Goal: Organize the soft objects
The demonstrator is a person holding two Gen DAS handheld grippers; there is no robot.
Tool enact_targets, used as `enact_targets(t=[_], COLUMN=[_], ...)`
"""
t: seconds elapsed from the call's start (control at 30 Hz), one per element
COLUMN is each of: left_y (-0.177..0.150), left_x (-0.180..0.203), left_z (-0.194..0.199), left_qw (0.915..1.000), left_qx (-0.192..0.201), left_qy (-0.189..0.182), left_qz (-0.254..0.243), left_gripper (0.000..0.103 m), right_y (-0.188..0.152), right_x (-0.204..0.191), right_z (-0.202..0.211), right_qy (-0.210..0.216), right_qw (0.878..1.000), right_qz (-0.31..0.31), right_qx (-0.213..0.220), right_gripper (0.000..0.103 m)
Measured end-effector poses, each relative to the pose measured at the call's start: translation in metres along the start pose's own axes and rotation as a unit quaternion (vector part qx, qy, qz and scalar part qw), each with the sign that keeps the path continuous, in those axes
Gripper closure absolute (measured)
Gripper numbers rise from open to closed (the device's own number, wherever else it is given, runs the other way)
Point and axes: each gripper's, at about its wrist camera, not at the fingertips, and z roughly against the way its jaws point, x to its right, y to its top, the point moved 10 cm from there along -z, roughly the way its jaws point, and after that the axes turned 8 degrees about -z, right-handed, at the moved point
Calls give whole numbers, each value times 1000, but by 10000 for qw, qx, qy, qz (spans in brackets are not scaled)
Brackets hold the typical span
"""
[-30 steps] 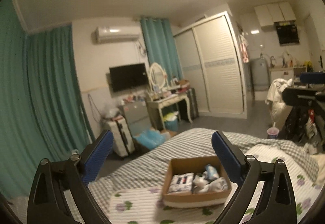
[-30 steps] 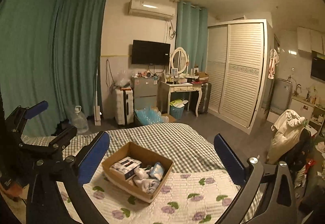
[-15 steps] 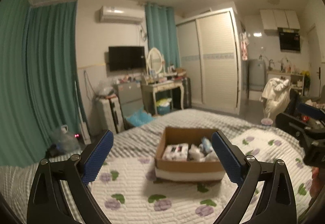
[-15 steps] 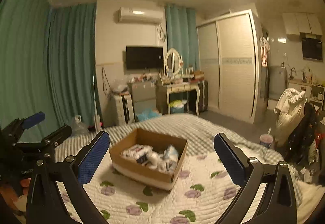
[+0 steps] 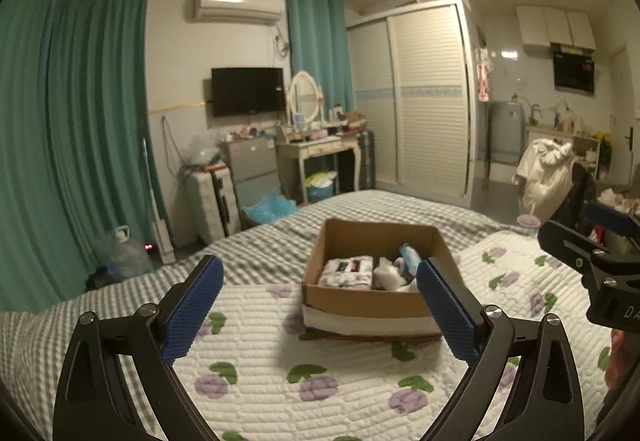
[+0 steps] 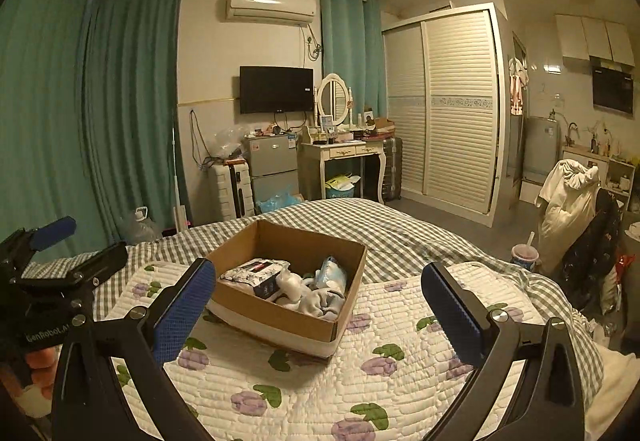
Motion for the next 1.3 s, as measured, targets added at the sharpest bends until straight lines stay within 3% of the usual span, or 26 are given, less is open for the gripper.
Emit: enact_targets(t=[1.3], left_y=[-2], left_x=[-1], left_z=[-1], left_qw=[9995], left_qx=[-71], left_qy=[-170], left_qz=[242], left_gripper=[4], right_y=[-12], right_x=[-4], right_z=[-2], right_qy=[-86], right_qw=[9998], right_qz=[28], right_qx=[-166], right_gripper=[0])
